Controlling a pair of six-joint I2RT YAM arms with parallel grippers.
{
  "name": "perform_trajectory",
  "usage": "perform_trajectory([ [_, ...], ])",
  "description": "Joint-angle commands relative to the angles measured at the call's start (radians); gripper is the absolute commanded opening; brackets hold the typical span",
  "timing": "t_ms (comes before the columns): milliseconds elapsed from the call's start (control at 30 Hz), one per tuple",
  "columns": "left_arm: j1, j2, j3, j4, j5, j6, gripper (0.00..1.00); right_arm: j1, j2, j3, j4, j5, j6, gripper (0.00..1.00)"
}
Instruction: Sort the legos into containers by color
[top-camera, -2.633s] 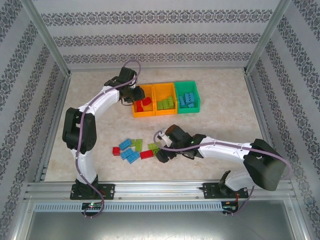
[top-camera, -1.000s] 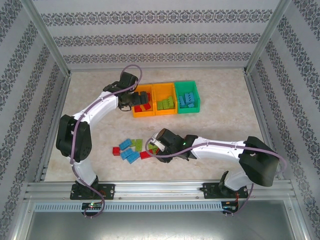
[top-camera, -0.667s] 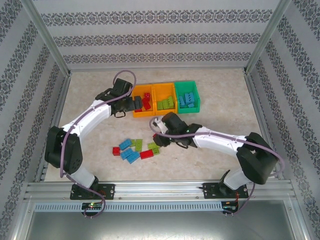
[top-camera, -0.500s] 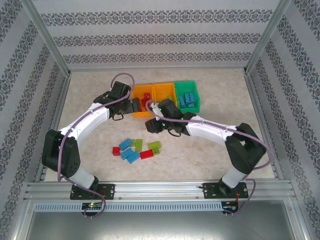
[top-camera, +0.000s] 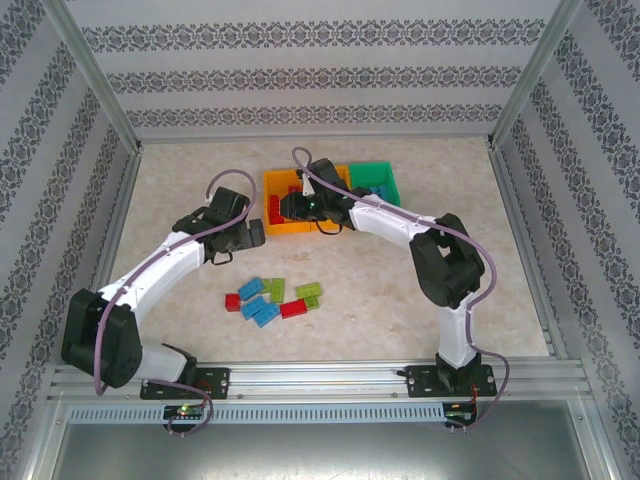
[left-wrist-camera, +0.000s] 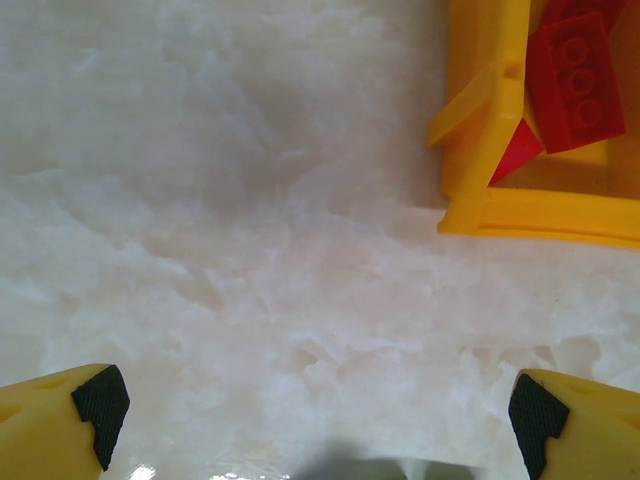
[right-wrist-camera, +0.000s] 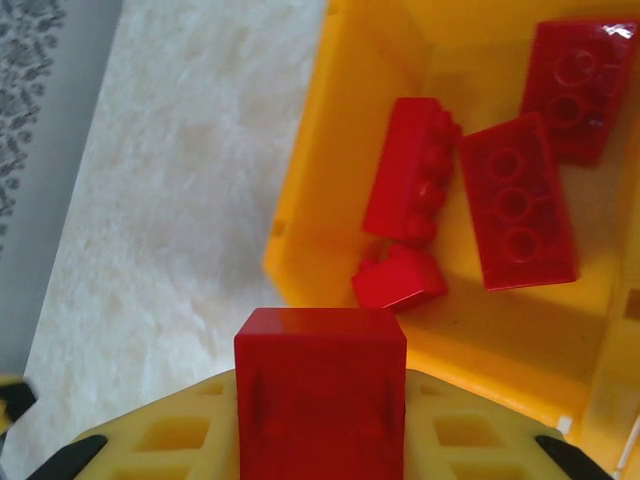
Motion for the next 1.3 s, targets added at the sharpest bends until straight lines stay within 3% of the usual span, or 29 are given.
perform_trajectory([
  [0, 0.007, -0.046, -0.038, -0.048, -0.006, -0.003, 1.00, -0.008, 0.053, 0.058, -0.034, 0.012, 0.085, 0.30],
  [467, 0.007, -0.114, -0.137, -0.054, 0.038, -0.047, 1.00, -0.033, 0.169, 0.167, -0.044, 0.006, 0.169, 0.38],
  [1267, 0.006, -0.166, -0.169, -0.109, 0.024, -0.074, 1.00, -0.042, 0.156, 0.150, -0.034, 0.003, 0.178, 0.57],
])
